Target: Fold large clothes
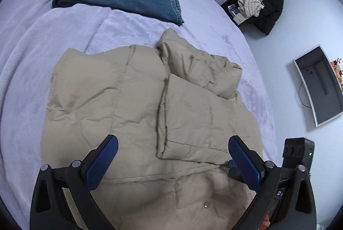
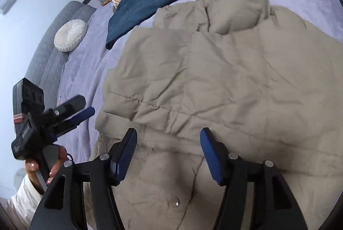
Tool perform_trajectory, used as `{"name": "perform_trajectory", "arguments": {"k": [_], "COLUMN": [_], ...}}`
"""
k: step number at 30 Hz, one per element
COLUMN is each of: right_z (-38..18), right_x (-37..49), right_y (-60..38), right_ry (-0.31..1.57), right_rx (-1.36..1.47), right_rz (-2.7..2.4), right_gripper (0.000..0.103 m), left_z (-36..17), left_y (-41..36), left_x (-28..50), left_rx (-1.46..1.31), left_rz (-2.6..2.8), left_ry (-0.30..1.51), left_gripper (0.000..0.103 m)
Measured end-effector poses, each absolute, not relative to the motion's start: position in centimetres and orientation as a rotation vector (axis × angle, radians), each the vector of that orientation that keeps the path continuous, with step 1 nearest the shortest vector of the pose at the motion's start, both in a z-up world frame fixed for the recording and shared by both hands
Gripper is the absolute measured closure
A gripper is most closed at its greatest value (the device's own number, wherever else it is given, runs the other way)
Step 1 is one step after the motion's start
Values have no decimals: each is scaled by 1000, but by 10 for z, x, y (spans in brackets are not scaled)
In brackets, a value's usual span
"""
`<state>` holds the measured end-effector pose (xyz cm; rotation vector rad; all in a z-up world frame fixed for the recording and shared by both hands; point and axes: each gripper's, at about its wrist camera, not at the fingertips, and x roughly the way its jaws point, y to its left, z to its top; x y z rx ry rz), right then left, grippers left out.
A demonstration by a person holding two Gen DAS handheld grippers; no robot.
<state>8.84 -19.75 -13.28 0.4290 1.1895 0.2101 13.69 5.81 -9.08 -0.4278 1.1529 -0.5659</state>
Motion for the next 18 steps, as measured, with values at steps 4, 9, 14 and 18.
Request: {"name": "perform_trajectory", "arguments": {"k": [4, 9, 14, 18], "right_z": [-140, -143, -146, -137], "right_x": [47, 20, 21, 25], "right_y": [-236, -280, -312, -333], "right_ry": [1200, 1179, 1147, 1139], "right_rx": [454, 421, 376, 214], "right_rz": [113, -19, -107, -212], "right_gripper": [38, 76, 85, 85], "left_z": [-111, -148, -138, -114], "left_y": [32, -5, -27, -1], "left_x": [150, 165, 161, 149], "left_rx": [-423, -405, -371, -348], "left_rz": [-627, -637, -671, -599], "left_ry": [1205, 1293, 1268, 1164], "left_gripper": [0, 17, 95, 95]}}
